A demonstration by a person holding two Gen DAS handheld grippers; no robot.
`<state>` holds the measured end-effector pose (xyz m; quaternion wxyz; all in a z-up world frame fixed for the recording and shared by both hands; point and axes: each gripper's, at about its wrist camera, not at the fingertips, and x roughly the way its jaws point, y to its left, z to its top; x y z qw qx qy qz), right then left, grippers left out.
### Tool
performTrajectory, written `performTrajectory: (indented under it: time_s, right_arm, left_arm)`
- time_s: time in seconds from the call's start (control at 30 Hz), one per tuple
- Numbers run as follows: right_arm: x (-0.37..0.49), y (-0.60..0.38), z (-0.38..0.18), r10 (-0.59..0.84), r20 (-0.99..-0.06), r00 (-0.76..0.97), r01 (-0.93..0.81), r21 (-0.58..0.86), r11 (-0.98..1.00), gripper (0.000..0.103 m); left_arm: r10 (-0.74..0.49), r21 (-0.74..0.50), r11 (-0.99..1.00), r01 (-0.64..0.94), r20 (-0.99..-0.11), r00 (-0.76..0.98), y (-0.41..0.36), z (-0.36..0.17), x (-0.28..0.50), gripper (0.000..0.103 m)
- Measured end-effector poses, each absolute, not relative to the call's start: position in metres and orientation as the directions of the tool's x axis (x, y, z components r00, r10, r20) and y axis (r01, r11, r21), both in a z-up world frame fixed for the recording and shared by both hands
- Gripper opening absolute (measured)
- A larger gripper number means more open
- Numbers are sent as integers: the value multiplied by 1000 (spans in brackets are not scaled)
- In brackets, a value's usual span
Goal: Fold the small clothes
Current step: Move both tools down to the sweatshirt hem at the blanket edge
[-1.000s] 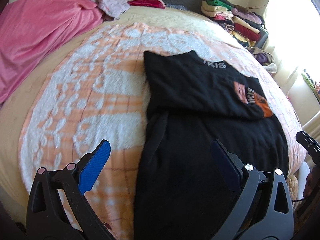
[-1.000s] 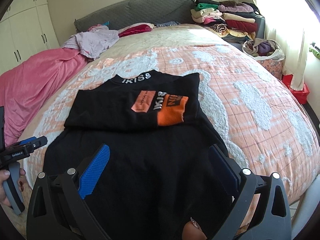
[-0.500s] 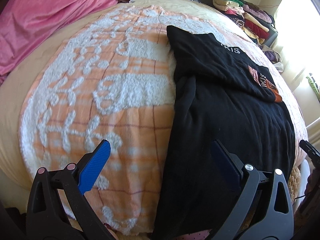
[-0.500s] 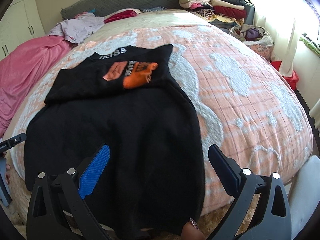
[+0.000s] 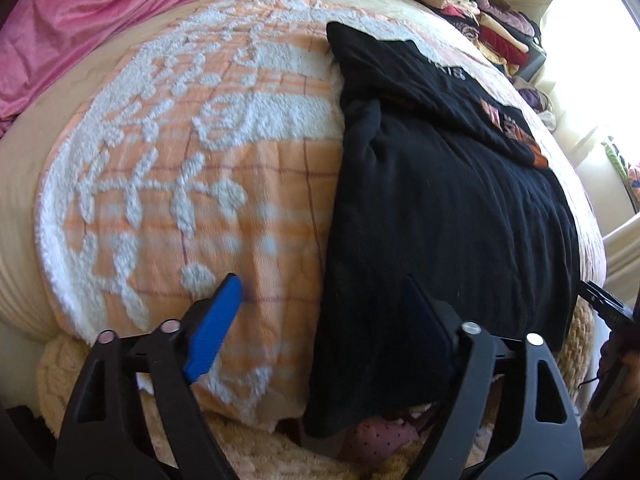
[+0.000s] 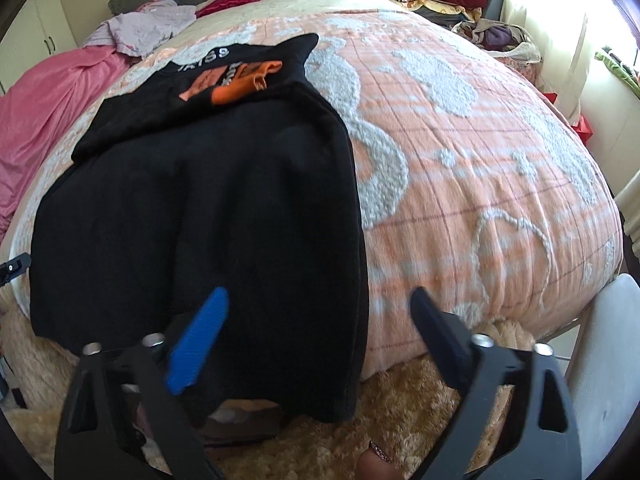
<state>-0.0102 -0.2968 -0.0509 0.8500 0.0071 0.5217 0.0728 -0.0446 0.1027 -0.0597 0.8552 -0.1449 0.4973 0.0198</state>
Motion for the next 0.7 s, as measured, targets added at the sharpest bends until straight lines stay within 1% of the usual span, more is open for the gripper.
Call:
performTrajectory:
  time_s: [0.03,0.1,0.17,0.2,0.23,0.3,0.33,0.37,0.4,0.43,0.53,0.7]
  right_arm:
    - [-11,-298,-53,129,-890,437,-116,87,989,74]
    - [-13,-300,-59,120,-899,421,-110,81,991,67]
    - [-15,-302,-64,116,-907,404,-103,81,991,66]
    - [-16,-303,-65,121,-909,400,-103,87,991,59]
    - [-17,-304,-67,134,-909,395,-107,99,989,55]
    - [-18,-304,-67,158,-907,391,-122,119,985,35]
    - [-19,-304,-66,145,-907,397,-127,102,987,30]
    - [-20,-304,-64,133,-907,400,-132,86,987,20]
    - [-21,-307,-62,131,-906,403,-135,82,987,12]
    - [-22,-310,-61,129,-905,405,-131,82,988,8]
    - [-26,-325,-56,103,-900,424,-112,61,992,7]
    - [-25,-332,-61,127,-904,408,-101,94,990,7]
  left_arm:
    - [-115,-230,957,-176,-859,499,102,-61,-46,70]
    - [-113,-223,959,-175,-868,484,98,-65,-50,70]
    - [-110,-215,961,-172,-873,476,95,-68,-52,70]
    - [-104,-208,962,-174,-875,473,94,-69,-53,70]
    - [-101,-206,963,-176,-876,472,93,-70,-53,70]
    - [-100,-207,962,-180,-876,472,94,-70,-53,70]
    - [-101,-208,961,-181,-876,471,95,-70,-52,70]
    - [-101,-208,962,-180,-876,471,95,-70,-52,70]
    - [-101,-207,962,-180,-877,470,95,-70,-52,70]
    - [-101,-207,962,-180,-877,469,95,-70,-52,70]
    - [-100,-203,963,-178,-879,466,95,-69,-52,70]
    - [-102,-200,964,-173,-886,453,92,-70,-54,70]
